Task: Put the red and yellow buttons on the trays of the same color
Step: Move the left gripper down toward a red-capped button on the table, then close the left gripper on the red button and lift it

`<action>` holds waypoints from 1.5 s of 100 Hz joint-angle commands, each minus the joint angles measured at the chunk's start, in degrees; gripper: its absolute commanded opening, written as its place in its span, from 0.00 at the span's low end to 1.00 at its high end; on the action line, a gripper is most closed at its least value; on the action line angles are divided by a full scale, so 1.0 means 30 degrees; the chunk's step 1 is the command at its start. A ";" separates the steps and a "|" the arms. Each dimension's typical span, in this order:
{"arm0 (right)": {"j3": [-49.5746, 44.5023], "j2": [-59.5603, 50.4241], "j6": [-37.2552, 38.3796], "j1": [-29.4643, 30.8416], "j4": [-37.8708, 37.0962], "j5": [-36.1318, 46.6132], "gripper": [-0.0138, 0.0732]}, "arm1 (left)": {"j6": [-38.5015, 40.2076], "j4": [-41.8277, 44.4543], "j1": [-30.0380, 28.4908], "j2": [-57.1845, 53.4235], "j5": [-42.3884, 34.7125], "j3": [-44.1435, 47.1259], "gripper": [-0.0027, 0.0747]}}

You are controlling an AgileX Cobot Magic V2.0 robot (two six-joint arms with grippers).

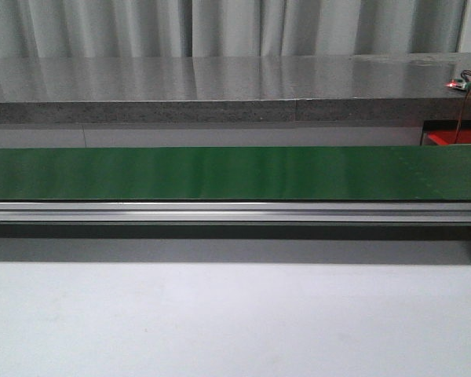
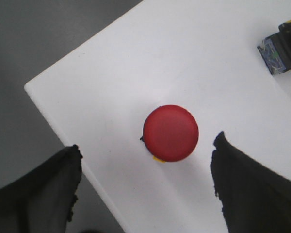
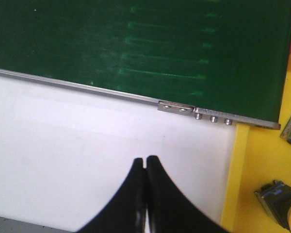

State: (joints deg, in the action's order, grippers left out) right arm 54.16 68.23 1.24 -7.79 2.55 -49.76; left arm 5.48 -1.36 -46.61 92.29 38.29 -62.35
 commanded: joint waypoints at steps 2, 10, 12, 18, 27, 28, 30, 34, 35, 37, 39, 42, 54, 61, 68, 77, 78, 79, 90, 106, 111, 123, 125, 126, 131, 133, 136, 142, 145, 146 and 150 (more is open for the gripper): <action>0.0616 -0.0511 -0.0118 0.0033 -0.0022 0.0756 0.07 | -0.0303 -0.0266 -0.0087 -0.0124 -0.0940 -0.0823 0.74; 0.0616 -0.0511 -0.0118 0.0033 -0.0022 0.0756 0.07 | -0.0641 -0.0375 -0.0087 0.0284 -0.1248 -0.0880 0.74; 0.0616 -0.0511 -0.0118 0.0033 -0.0022 0.0756 0.07 | -0.0750 -0.0424 -0.0087 0.0352 -0.1333 -0.0880 0.74; 0.0616 -0.0511 -0.0118 0.0033 -0.0022 0.0756 0.07 | -0.1215 -0.0886 -0.0087 0.0669 -0.1599 -0.0880 0.74; 0.0616 -0.0511 -0.0118 0.0033 -0.0022 0.0756 0.07 | -0.1376 -0.1030 -0.0005 0.1054 -0.1909 -0.0880 0.74; 0.0616 -0.0511 -0.0118 0.0033 -0.0022 0.0756 0.07 | -0.1474 -0.1030 0.0038 0.1063 -0.1960 -0.0880 0.74; 0.0616 -0.0511 -0.0118 0.0033 -0.0022 0.0756 0.07 | -0.1563 -0.1074 0.0089 0.1195 -0.2004 -0.0880 0.74; 0.0616 -0.0511 -0.0118 0.0033 -0.0022 0.0756 0.07 | -0.1654 -0.1080 0.0230 0.1395 -0.2083 -0.0880 0.74; 0.0616 -0.0511 -0.0118 0.0033 -0.0022 0.0756 0.07 | -0.1654 -0.1080 0.0239 0.1441 -0.2126 -0.0880 0.74; 0.0616 -0.0511 -0.0118 0.0033 -0.0022 0.0756 0.07 | -0.1654 -0.1080 0.0331 0.1572 -0.2168 -0.0880 0.74; 0.0616 -0.0511 -0.0118 0.0033 -0.0022 0.0756 0.07 | -0.1654 -0.1080 0.0398 0.1624 -0.2223 -0.0880 0.74; 0.0616 -0.0511 -0.0118 0.0033 -0.0022 0.0756 0.07 | -0.1654 -0.1080 0.0513 0.1829 -0.2304 -0.0880 0.74; 0.0616 -0.0511 -0.0118 0.0033 -0.0022 0.0756 0.07 | -0.1654 -0.1080 0.0895 0.2376 -0.2710 -0.0880 0.74; 0.0616 -0.0511 -0.0118 0.0033 -0.0022 0.0756 0.07 | -0.1654 -0.1080 0.0947 0.2641 -0.2966 -0.0898 0.74; 0.0616 -0.0511 -0.0118 0.0033 -0.0022 0.0756 0.07 | -0.1654 -0.1113 0.0947 0.2886 -0.3099 -0.0928 0.74; 0.0616 -0.0511 -0.0118 0.0033 -0.0022 0.0756 0.07 | -0.1654 -0.1113 0.0947 0.3261 -0.3142 -0.0974 0.74; 0.0616 -0.0511 -0.0118 0.0033 -0.0022 0.0756 0.07 | -0.1654 -0.1113 0.0947 0.3296 -0.3142 -0.0974 0.74; 0.0616 -0.0511 -0.0118 0.0033 -0.0022 0.0756 0.07 | -0.1654 -0.1113 0.0947 0.3357 -0.3102 -0.1014 0.74; 0.0616 -0.0511 -0.0118 0.0033 -0.0022 0.0756 0.07 | -0.1654 -0.1113 0.0947 0.3598 -0.3071 -0.1165 0.64; 0.0616 -0.0511 -0.0118 0.0033 -0.0022 0.0756 0.07 | -0.1694 -0.0981 0.0947 0.3598 -0.3150 -0.1251 0.43; 0.0616 -0.0511 -0.0118 0.0033 -0.0022 0.0756 0.07 | -0.1694 -0.0945 0.0947 0.3598 -0.3150 -0.1324 0.38; 0.0616 -0.0511 -0.0118 0.0033 -0.0022 0.0756 0.07 | -0.1694 -0.0945 0.0947 0.3411 -0.3069 -0.1410 0.33; 0.0616 -0.0511 -0.0118 0.0033 -0.0022 0.0756 0.07 | -0.1694 -0.0945 0.0947 0.3333 -0.3069 -0.1410 0.33; 0.0616 -0.0511 -0.0118 0.0033 -0.0022 0.0756 0.07 | -0.1694 -0.0945 0.0947 0.3293 -0.3069 -0.1410 0.33; 0.0616 -0.0511 -0.0118 0.0033 -0.0022 0.0756 0.07 | -0.1694 -0.0945 0.0947 0.2966 -0.2983 -0.1410 0.33; 0.0616 -0.0511 -0.0118 0.0033 -0.0022 0.0756 0.07 | -0.1694 -0.0945 0.0947 0.2752 -0.2849 -0.1449 0.33; 0.0616 -0.0511 -0.0118 0.0033 -0.0022 0.0756 0.07 | -0.1694 -0.0945 0.0947 0.2568 -0.2710 -0.1504 0.33; 0.0616 -0.0511 -0.0118 0.0033 -0.0022 0.0756 0.07 | -0.1826 -0.0945 0.1125 0.1997 -0.2269 -0.1658 0.33; 0.0616 -0.0511 -0.0118 0.0033 -0.0022 0.0756 0.07 | -0.2135 -0.0945 0.1273 0.1733 -0.2040 -0.1823 0.33; 0.0616 -0.0511 -0.0118 0.0033 -0.0022 0.0756 0.07 | -0.2165 -0.0985 0.1357 0.1595 -0.1912 -0.1835 0.33; 0.0616 -0.0511 -0.0118 0.0033 -0.0022 0.0756 0.07 | -0.2204 -0.0985 0.1570 0.1275 -0.1571 -0.2037 0.33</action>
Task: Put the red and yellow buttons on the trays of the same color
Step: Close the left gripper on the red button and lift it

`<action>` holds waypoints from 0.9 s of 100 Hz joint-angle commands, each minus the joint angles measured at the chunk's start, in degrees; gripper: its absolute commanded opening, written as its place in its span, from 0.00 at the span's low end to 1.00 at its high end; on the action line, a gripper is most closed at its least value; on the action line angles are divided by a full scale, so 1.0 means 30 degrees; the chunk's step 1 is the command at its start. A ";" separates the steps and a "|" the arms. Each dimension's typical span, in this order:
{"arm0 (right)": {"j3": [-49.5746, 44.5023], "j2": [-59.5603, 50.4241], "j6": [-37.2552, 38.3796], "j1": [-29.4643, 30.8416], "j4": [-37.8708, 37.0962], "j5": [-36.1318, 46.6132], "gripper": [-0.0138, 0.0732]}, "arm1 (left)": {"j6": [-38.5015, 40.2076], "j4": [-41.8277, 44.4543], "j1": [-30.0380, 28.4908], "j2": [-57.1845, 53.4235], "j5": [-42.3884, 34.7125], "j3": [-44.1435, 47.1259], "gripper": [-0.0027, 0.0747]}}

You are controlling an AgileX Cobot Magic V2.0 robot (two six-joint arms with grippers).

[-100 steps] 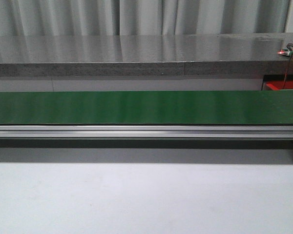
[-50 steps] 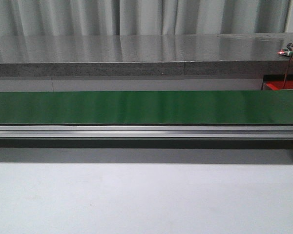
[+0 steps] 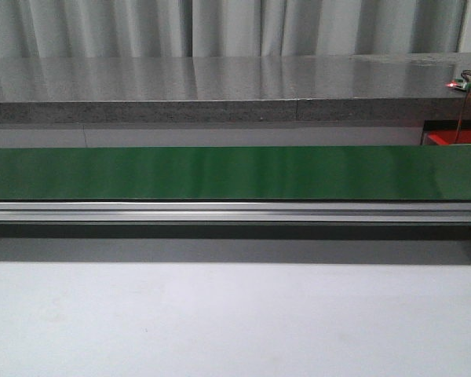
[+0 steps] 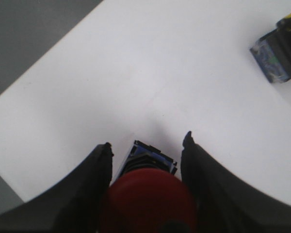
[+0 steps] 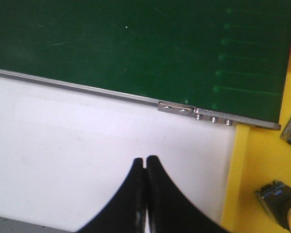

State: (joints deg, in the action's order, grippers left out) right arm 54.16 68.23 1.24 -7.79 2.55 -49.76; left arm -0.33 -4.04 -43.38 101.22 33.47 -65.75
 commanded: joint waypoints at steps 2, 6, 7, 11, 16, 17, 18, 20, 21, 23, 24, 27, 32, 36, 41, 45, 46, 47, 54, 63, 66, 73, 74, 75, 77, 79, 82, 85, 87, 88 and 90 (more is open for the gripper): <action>0.0616 -0.0511 -0.0118 0.0033 -0.0022 0.0756 0.07 | -0.0268 -0.0092 0.0655 -0.1898 0.0195 -0.0978 0.33; 0.0616 -0.0511 -0.0118 0.0033 -0.0022 0.0756 0.07 | -0.0487 -0.0132 0.1028 -0.2266 0.0535 -0.1160 0.33; 0.0616 -0.0511 -0.0118 0.0033 -0.0022 0.0756 0.07 | -0.0662 -0.0132 0.1091 -0.2319 0.0594 -0.1233 0.33; 0.0616 -0.0511 -0.0118 0.0033 -0.0022 0.0756 0.07 | -0.0958 -0.0183 0.1519 -0.2643 0.1003 -0.1502 0.33; 0.0616 -0.0511 -0.0118 0.0033 -0.0022 0.0756 0.07 | -0.1161 -0.0183 0.2026 -0.2957 0.1518 -0.1928 0.33; 0.0616 -0.0511 -0.0118 0.0033 -0.0022 0.0756 0.07 | -0.1177 -0.0215 0.2177 -0.3028 0.1663 -0.2000 0.33; 0.0616 -0.0511 -0.0118 0.0033 -0.0022 0.0756 0.07 | -0.1177 -0.0260 0.2254 -0.3034 0.1746 -0.2130 0.33; 0.0616 -0.0511 -0.0118 0.0033 -0.0022 0.0756 0.07 | -0.1177 -0.0265 0.2493 -0.3139 0.1974 -0.2276 0.33; 0.0616 -0.0511 -0.0118 0.0033 -0.0022 0.0756 0.07 | -0.1177 -0.0265 0.2573 -0.3191 0.2057 -0.2430 0.33; 0.0616 -0.0511 -0.0118 0.0033 -0.0022 0.0756 0.07 | -0.1177 -0.0265 0.2822 -0.3241 0.2243 -0.2642 0.33; 0.0616 -0.0511 -0.0118 0.0033 -0.0022 0.0756 0.07 | -0.1177 -0.0265 0.2995 -0.3318 0.2350 -0.2718 0.33; 0.0616 -0.0511 -0.0118 0.0033 -0.0022 0.0756 0.07 | -0.1177 -0.0300 0.3359 -0.3371 0.2569 -0.2996 0.33; 0.0616 -0.0511 -0.0118 0.0033 -0.0022 0.0756 0.07 | -0.1177 -0.0345 0.4008 -0.3374 0.3072 -0.3654 0.33; 0.0616 -0.0511 -0.0118 0.0033 -0.0022 0.0756 0.07 | -0.1177 -0.0520 0.4555 -0.3374 0.3528 -0.4069 0.33; 0.0616 -0.0511 -0.0118 0.0033 -0.0022 0.0756 0.07 | -0.1259 -0.0652 0.5229 -0.3374 0.3941 -0.4564 0.33; 0.0616 -0.0511 -0.0118 0.0033 -0.0022 0.0756 0.07 | -0.1259 -0.0652 0.5855 -0.3374 0.4240 -0.4973 0.33; 0.0616 -0.0511 -0.0118 0.0033 -0.0022 0.0756 0.07 | -0.1259 -0.0652 0.5960 -0.3374 0.4288 -0.5109 0.33; 0.0616 -0.0511 -0.0118 0.0033 -0.0022 0.0756 0.07 | -0.1295 -0.0652 0.6063 -0.3374 0.4337 -0.5170 0.33; 0.0616 -0.0511 -0.0118 0.0033 -0.0022 0.0756 0.07 | -0.1380 -0.0652 0.7132 -0.3374 0.4567 -0.5672 0.33; 0.0616 -0.0511 -0.0118 0.0033 -0.0022 0.0756 0.07 | -0.1380 -0.0652 0.8435 -0.3374 0.4610 -0.5969 0.33; 0.0616 -0.0511 -0.0118 0.0033 -0.0022 0.0756 0.07 | -0.1380 -0.0652 0.8908 -0.3374 0.4568 -0.5969 0.33; 0.0616 -0.0511 -0.0118 0.0033 -0.0022 0.0756 0.07 | -0.1380 -0.0652 0.9753 -0.3294 0.4609 -0.5969 0.33; 0.0616 -0.0511 -0.0118 0.0033 -0.0022 0.0756 0.07 | -0.1380 -0.0652 0.9830 -0.3264 0.4650 -0.5969 0.33; 0.0616 -0.0511 -0.0118 0.0033 -0.0022 0.0756 0.07 | -0.1380 -0.0652 0.9907 -0.3215 0.4641 -0.5969 0.33; 0.0616 -0.0511 -0.0118 0.0033 -0.0022 0.0756 0.07 | -0.1380 -0.0652 1.0125 -0.3116 0.4723 -0.5969 0.33; 0.0616 -0.0511 -0.0118 0.0033 -0.0022 0.0756 0.07 | -0.1380 -0.0652 1.0327 -0.3055 0.4815 -0.5969 0.33; 0.0616 -0.0511 -0.0118 0.0033 -0.0022 0.0756 0.07 | -0.1380 -0.0652 1.0597 -0.2915 0.4962 -0.5969 0.33; 0.0616 -0.0511 -0.0118 0.0033 -0.0022 0.0756 0.07 | -0.1380 -0.0652 1.0904 -0.2717 0.5085 -0.5969 0.33; 0.0616 -0.0511 -0.0118 0.0033 -0.0022 0.0756 0.07 | -0.1380 -0.0611 1.1047 -0.2646 0.5085 -0.5969 0.33; 0.0616 -0.0511 -0.0118 0.0033 -0.0022 0.0756 0.07 | -0.1380 -0.0611 1.1093 -0.2570 0.5085 -0.5969 0.33; 0.0616 -0.0511 -0.0118 0.0033 -0.0022 0.0756 0.07 | -0.1380 -0.0583 1.1218 -0.2440 0.5041 -0.5969 0.33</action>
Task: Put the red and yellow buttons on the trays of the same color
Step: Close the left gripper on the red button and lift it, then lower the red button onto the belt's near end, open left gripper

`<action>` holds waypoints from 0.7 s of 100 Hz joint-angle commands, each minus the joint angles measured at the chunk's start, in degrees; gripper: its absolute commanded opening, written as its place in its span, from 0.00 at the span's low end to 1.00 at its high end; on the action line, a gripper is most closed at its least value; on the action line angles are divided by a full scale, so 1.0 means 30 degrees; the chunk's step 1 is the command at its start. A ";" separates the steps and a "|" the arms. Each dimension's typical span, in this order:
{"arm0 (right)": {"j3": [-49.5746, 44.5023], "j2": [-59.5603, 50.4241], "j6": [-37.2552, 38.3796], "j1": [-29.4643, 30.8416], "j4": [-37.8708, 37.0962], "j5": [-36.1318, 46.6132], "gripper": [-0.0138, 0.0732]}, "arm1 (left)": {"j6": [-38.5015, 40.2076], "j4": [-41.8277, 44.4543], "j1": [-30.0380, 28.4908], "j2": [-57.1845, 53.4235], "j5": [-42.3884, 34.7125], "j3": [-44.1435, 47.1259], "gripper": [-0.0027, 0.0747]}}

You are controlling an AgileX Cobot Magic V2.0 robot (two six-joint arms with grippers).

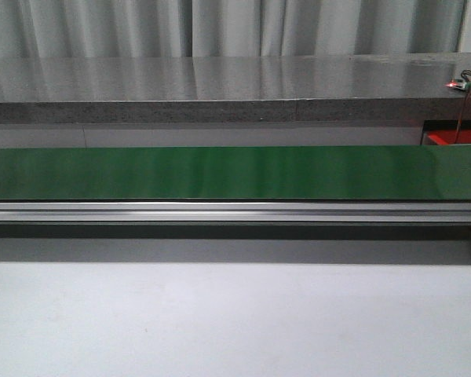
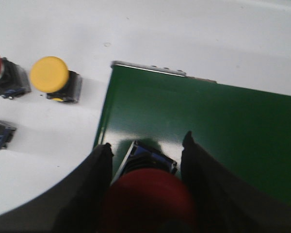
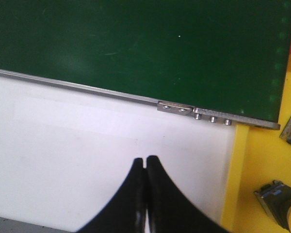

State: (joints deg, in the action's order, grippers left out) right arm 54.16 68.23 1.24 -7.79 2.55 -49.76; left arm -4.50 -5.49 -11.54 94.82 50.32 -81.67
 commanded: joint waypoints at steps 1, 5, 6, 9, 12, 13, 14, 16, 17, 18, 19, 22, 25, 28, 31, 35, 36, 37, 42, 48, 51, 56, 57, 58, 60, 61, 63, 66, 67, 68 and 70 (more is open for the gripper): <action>0.0616 -0.0511 -0.0118 0.0033 -0.0022 0.0756 0.07 | 0.0010 -0.0099 0.0639 -0.0263 -0.0576 -0.0662 0.33; 0.0616 -0.0511 -0.0118 0.0033 -0.0022 0.0756 0.07 | 0.0010 -0.0099 0.0733 -0.0038 -0.0797 -0.0662 0.33; 0.0616 -0.0511 -0.0118 0.0033 -0.0022 0.0756 0.07 | 0.0010 -0.0099 0.0733 0.0002 -0.0807 -0.0662 0.33; 0.0616 -0.0511 -0.0118 0.0033 -0.0022 0.0756 0.07 | 0.0010 -0.0099 0.0779 0.0197 -0.1003 -0.0662 0.33; 0.0616 -0.0511 -0.0118 0.0033 -0.0022 0.0756 0.07 | 0.0010 -0.0099 0.0779 0.0375 -0.1080 -0.0662 0.33; 0.0616 -0.0511 -0.0118 0.0033 -0.0022 0.0756 0.07 | 0.0010 -0.0099 0.0779 0.0416 -0.1080 -0.0662 0.33; 0.0616 -0.0511 -0.0118 0.0033 -0.0022 0.0756 0.07 | 0.0010 -0.0136 0.0779 0.0490 -0.1118 -0.0662 0.33; 0.0616 -0.0511 -0.0118 0.0033 -0.0022 0.0756 0.07 | 0.0010 -0.0136 0.0779 0.0644 -0.1130 -0.0662 0.33; 0.0616 -0.0511 -0.0118 0.0033 -0.0022 0.0756 0.07 | 0.0010 -0.0136 0.0779 0.0698 -0.1130 -0.0662 0.33; 0.0616 -0.0511 -0.0118 0.0033 -0.0022 0.0756 0.07 | 0.0010 -0.0136 0.0779 0.0749 -0.1130 -0.0662 0.33; 0.0616 -0.0511 -0.0118 0.0033 -0.0022 0.0756 0.07 | 0.0010 -0.0136 0.0779 0.0834 -0.1130 -0.0662 0.33; 0.0616 -0.0511 -0.0118 0.0033 -0.0022 0.0756 0.07 | 0.0010 -0.0136 0.0779 0.1069 -0.1171 -0.0662 0.33; 0.0616 -0.0511 -0.0118 0.0033 -0.0022 0.0756 0.07 | 0.0010 -0.0136 0.0779 0.1259 -0.1171 -0.0662 0.33; 0.0616 -0.0511 -0.0118 0.0033 -0.0022 0.0756 0.07 | 0.0010 -0.0136 0.0779 0.1517 -0.1282 -0.0662 0.33; 0.0616 -0.0511 -0.0118 0.0033 -0.0022 0.0756 0.07 | 0.0010 -0.0136 0.0779 0.1695 -0.1388 -0.0662 0.33; 0.0616 -0.0511 -0.0118 0.0033 -0.0022 0.0756 0.07 | 0.0010 -0.0165 0.0779 0.1871 -0.1485 -0.0662 0.33; 0.0616 -0.0511 -0.0118 0.0033 -0.0022 0.0756 0.07 | 0.0010 -0.0165 0.0779 0.1925 -0.1508 -0.0662 0.33; 0.0616 -0.0511 -0.0118 0.0033 -0.0022 0.0756 0.07 | 0.0010 -0.0245 0.0779 0.1980 -0.1543 -0.0662 0.33; 0.0616 -0.0511 -0.0118 0.0033 -0.0022 0.0756 0.07 | 0.0010 -0.0520 0.0779 0.2107 -0.1557 -0.0662 0.33; 0.0616 -0.0511 -0.0118 0.0033 -0.0022 0.0773 0.07 | 0.0010 -0.0799 0.0779 0.2188 -0.1557 -0.0662 0.34; 0.0616 -0.0511 -0.0118 0.0033 -0.0022 0.0752 0.07 | 0.0010 -0.0845 0.0779 0.2188 -0.1557 -0.0662 0.34; 0.0616 -0.0511 -0.0118 0.0033 -0.0022 0.0752 0.07 | -0.0025 -0.0882 0.0779 0.2188 -0.1557 -0.0662 0.38; 0.0616 -0.0511 -0.0118 0.0033 -0.0022 0.0752 0.07 | -0.0020 -0.0882 0.0779 0.2188 -0.1557 -0.0662 0.39; 0.0616 -0.0511 -0.0118 0.0033 -0.0022 0.0752 0.07 | -0.0020 -0.0882 0.0779 0.2188 -0.1557 -0.0662 0.39; 0.0616 -0.0511 -0.0118 0.0033 -0.0022 0.0752 0.07 | -0.0020 -0.0882 0.0779 0.2188 -0.1557 -0.0699 0.42; 0.0616 -0.0511 -0.0118 0.0033 -0.0022 0.0752 0.07 | -0.0020 -0.0882 0.0779 0.2188 -0.1557 -0.0699 0.44; 0.0616 -0.0511 -0.0118 0.0033 -0.0022 0.0752 0.07 | -0.0020 -0.0882 0.0779 0.2188 -0.1557 -0.0699 0.47; 0.0616 -0.0511 -0.0118 0.0033 -0.0022 0.0752 0.07 | -0.0020 -0.0882 0.0779 0.2188 -0.1557 -0.0737 0.51; 0.0616 -0.0511 -0.0118 0.0033 -0.0022 0.0752 0.07 | -0.0020 -0.0882 0.0779 0.2188 -0.1557 -0.0737 0.52; 0.0616 -0.0511 -0.0118 0.0033 -0.0022 0.0752 0.07 | -0.0020 -0.0929 0.0779 0.2188 -0.1557 -0.0774 0.54; 0.0616 -0.0511 -0.0118 0.0033 -0.0022 0.0752 0.07 | -0.0020 -0.0969 0.0779 0.2188 -0.1557 -0.0779 0.57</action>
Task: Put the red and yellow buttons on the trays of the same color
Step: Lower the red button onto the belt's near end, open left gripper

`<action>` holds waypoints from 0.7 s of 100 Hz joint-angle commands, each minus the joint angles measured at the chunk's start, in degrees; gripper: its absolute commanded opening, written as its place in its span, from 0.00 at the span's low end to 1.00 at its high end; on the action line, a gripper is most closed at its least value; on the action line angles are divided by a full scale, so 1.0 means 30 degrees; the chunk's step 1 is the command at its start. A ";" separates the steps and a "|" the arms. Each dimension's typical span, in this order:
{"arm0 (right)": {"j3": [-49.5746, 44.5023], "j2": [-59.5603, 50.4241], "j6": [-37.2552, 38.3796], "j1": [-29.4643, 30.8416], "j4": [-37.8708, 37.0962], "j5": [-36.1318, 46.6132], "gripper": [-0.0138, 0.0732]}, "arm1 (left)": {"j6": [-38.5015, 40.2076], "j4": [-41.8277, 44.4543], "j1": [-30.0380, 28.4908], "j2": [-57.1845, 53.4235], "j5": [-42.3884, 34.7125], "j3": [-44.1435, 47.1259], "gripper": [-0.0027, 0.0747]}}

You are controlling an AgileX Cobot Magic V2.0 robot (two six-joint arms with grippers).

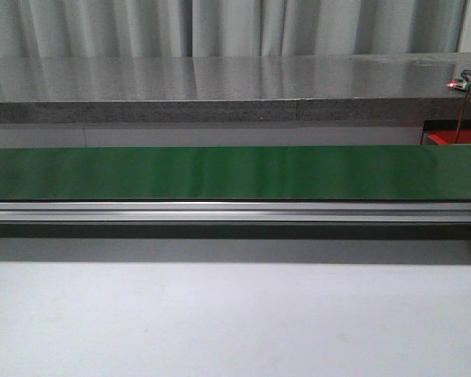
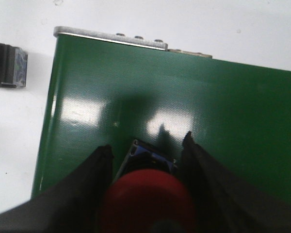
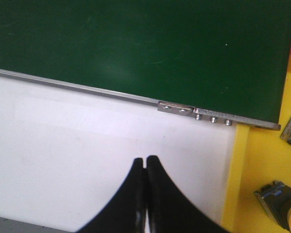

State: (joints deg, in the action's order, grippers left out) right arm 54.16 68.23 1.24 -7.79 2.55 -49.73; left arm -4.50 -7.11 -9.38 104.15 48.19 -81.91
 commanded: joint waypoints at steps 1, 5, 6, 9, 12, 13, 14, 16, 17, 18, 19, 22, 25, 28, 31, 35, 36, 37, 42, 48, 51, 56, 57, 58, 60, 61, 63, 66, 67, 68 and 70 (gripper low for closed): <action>0.0616 -0.0511 -0.0118 0.0033 -0.0022 0.0740 0.07 | -0.0020 -0.0422 0.0060 -0.0925 -0.0845 -0.0750 0.58; 0.0616 -0.0511 -0.0118 0.0033 -0.0022 0.0740 0.07 | -0.0020 -0.0467 0.0060 -0.0925 -0.0738 -0.0918 0.62; 0.0616 -0.0511 -0.0118 0.0033 -0.0022 0.0740 0.07 | -0.0020 -0.0468 0.0060 -0.0925 -0.0735 -0.0949 0.62; 0.0616 -0.0511 -0.0118 0.0033 -0.0022 0.0740 0.07 | -0.0020 -0.0507 0.0060 -0.0966 -0.0627 -0.1065 0.64; 0.0616 -0.0511 -0.0118 0.0033 -0.0022 0.0740 0.07 | -0.0020 -0.0540 0.0060 -0.0962 -0.0468 -0.1271 0.65; 0.0616 -0.0511 -0.0118 0.0033 -0.0022 0.0740 0.07 | -0.0020 -0.0540 0.0060 -0.0962 -0.0428 -0.1319 0.65; 0.0616 -0.0511 -0.0118 0.0033 -0.0022 0.0740 0.07 | -0.0020 -0.0540 0.0060 -0.0988 -0.0349 -0.1417 0.65; 0.0616 -0.0511 -0.0118 0.0033 -0.0022 0.0740 0.07 | -0.0020 -0.0551 0.0060 -0.1045 -0.0241 -0.1522 0.65; 0.0616 -0.0511 -0.0118 0.0033 -0.0022 0.0740 0.07 | -0.0020 -0.0585 0.0060 -0.1037 -0.0241 -0.1619 0.65; 0.0616 -0.0511 -0.0118 0.0033 -0.0022 0.0740 0.07 | -0.0020 -0.0580 0.0060 -0.1037 -0.0161 -0.1665 0.65; 0.0616 -0.0511 -0.0118 0.0033 -0.0022 0.0740 0.07 | -0.0020 -0.0593 0.0060 -0.1037 -0.0139 -0.1756 0.65; 0.0616 -0.0511 -0.0118 0.0033 -0.0022 0.0740 0.07 | -0.0020 -0.0593 0.0060 -0.1119 -0.0098 -0.1957 0.65; 0.0616 -0.0511 -0.0118 0.0033 -0.0022 0.0740 0.07 | -0.0020 -0.0676 0.0060 -0.1214 -0.0045 -0.2106 0.65; 0.0616 -0.0511 -0.0118 0.0033 -0.0022 0.0740 0.07 | -0.0020 -0.0776 0.0060 -0.1409 -0.0045 -0.2275 0.65; 0.0616 -0.0511 -0.0118 0.0033 -0.0022 0.0740 0.07 | -0.0200 -0.0947 0.0060 -0.1551 -0.0045 -0.2381 0.65; 0.0616 -0.0511 -0.0118 0.0033 -0.0022 0.0740 0.07 | -0.0315 -0.1078 0.0060 -0.1828 -0.0087 -0.2601 0.65; 0.0616 -0.0511 -0.0118 0.0033 -0.0022 0.0740 0.07 | -0.0315 -0.1129 0.0060 -0.1875 -0.0124 -0.2642 0.65; 0.0616 -0.0511 -0.0118 0.0033 -0.0022 0.0740 0.07 | -0.0315 -0.1132 0.0060 -0.1967 -0.0115 -0.2682 0.65; 0.0616 -0.0511 -0.0118 0.0033 -0.0022 0.0740 0.07 | -0.0315 -0.1185 0.0060 -0.2286 -0.0115 -0.3005 0.65; 0.0616 -0.0511 -0.0118 0.0033 -0.0022 0.0740 0.07 | -0.0315 -0.1141 0.0060 -0.2631 -0.0182 -0.3326 0.65; 0.0616 -0.0511 -0.0118 0.0033 -0.0022 0.0740 0.07 | -0.0315 -0.0890 0.0018 -0.2809 -0.0313 -0.3442 0.65; 0.0616 -0.0511 -0.0118 0.0033 -0.0022 0.0740 0.07 | -0.0315 -0.0505 -0.0115 -0.3044 -0.0424 -0.3659 0.65; 0.0616 -0.0511 -0.0118 0.0033 -0.0022 0.0740 0.07 | -0.0315 -0.0456 -0.0171 -0.3104 -0.0480 -0.3708 0.65; 0.0616 -0.0511 -0.0118 0.0033 -0.0022 0.0740 0.07 | -0.0315 -0.0385 -0.0237 -0.3147 -0.0533 -0.3708 0.65; 0.0616 -0.0511 -0.0118 0.0033 -0.0022 0.0740 0.07 | -0.0315 -0.0375 -0.0318 -0.3191 -0.0574 -0.3708 0.65; 0.0616 -0.0511 -0.0118 0.0033 -0.0022 0.0740 0.07 | -0.0315 -0.0342 -0.0417 -0.3231 -0.0591 -0.3760 0.65; 0.0616 -0.0511 -0.0118 0.0033 -0.0022 0.0740 0.07 | -0.0315 -0.0342 -0.0599 -0.3322 -0.0591 -0.3749 0.65; 0.0616 -0.0511 -0.0118 0.0033 -0.0022 0.0740 0.07 | -0.0279 -0.0393 -0.0853 -0.3323 -0.0591 -0.3784 0.65; 0.0616 -0.0511 -0.0118 0.0033 -0.0022 0.0740 0.07 | -0.0279 -0.0393 -0.0919 -0.3362 -0.0541 -0.3784 0.65; 0.0616 -0.0511 -0.0118 0.0033 -0.0022 0.0740 0.07 | -0.0279 -0.0393 -0.1053 -0.3356 -0.0548 -0.3822 0.65; 0.0616 -0.0511 -0.0118 0.0033 -0.0022 0.0740 0.07 | -0.0279 -0.0393 -0.1258 -0.3356 -0.0494 -0.3823 0.65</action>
State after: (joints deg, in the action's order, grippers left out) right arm 54.16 68.23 1.24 -7.79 2.55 -49.73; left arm -5.38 -8.52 -11.01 97.22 49.49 -91.36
